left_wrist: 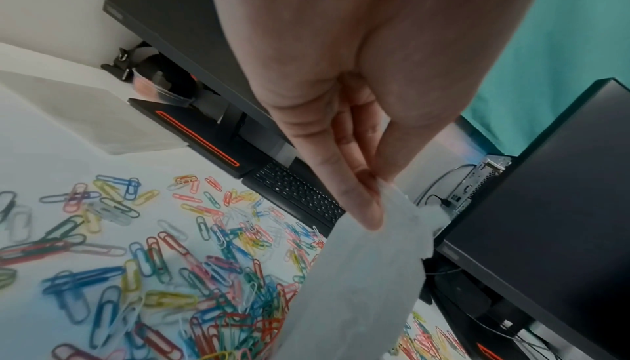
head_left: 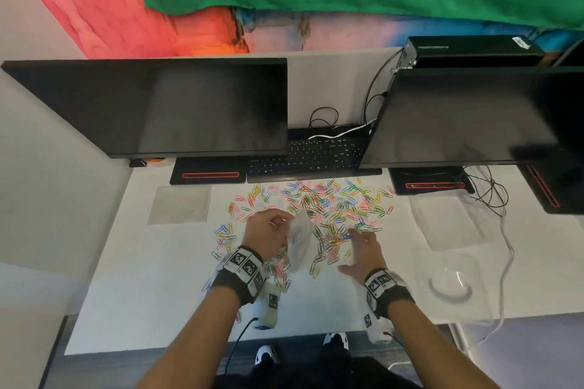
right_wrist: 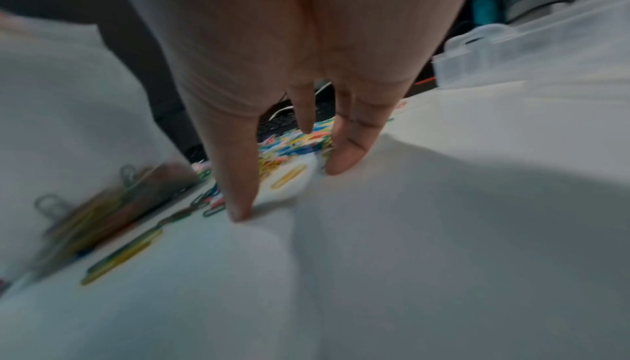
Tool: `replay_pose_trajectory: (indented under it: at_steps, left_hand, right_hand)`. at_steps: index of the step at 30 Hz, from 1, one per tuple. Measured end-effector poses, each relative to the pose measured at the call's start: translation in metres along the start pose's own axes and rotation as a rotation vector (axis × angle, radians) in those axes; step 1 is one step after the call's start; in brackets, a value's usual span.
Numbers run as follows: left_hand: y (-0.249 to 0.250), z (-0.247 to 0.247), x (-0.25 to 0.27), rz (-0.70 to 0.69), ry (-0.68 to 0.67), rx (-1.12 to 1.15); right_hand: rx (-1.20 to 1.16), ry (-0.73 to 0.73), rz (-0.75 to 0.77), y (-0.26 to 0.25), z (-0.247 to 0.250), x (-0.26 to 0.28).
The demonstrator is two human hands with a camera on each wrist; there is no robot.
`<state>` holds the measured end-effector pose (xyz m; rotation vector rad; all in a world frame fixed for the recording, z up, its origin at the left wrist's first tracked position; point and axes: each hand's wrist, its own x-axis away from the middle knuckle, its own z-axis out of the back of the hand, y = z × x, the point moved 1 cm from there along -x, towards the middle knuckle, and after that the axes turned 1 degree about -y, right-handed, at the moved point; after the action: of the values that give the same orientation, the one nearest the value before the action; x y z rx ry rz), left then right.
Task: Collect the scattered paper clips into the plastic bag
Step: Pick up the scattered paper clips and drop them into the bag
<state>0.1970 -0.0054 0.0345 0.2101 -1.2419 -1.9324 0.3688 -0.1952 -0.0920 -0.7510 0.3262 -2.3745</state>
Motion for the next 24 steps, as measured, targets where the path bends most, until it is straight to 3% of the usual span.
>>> replay_pose_trajectory:
  at_steps: [3,7,14,16,19,21,24]
  left_hand:
    - [-0.003,0.004,-0.001,0.022,0.005,0.016]
    - [-0.001,0.005,0.004,0.016,0.016,0.01]
    - [-0.003,-0.003,0.008,0.02,-0.006,0.036]
    - [-0.002,-0.006,0.008,0.016,-0.015,0.038]
    - [0.0,-0.009,0.008,0.014,-0.025,0.059]
    - [0.0,-0.012,0.007,0.014,-0.027,0.062]
    - [0.001,-0.017,0.005,0.016,-0.038,0.07]
  right_hand:
    - [0.091,0.079,0.078,-0.017,-0.004,-0.015]
    - [0.331,0.05,0.209,-0.033,-0.005,-0.023]
    - [0.255,0.137,0.297,-0.034,-0.003,-0.02]
    - [0.128,0.174,0.265,-0.027,0.003,-0.021]
    - [-0.236,0.253,0.087,-0.02,0.022,-0.015]
    - [-0.51,0.219,-0.08,-0.017,0.036,-0.007]
    - [-0.948,0.121,-0.173,-0.018,0.054,0.002]
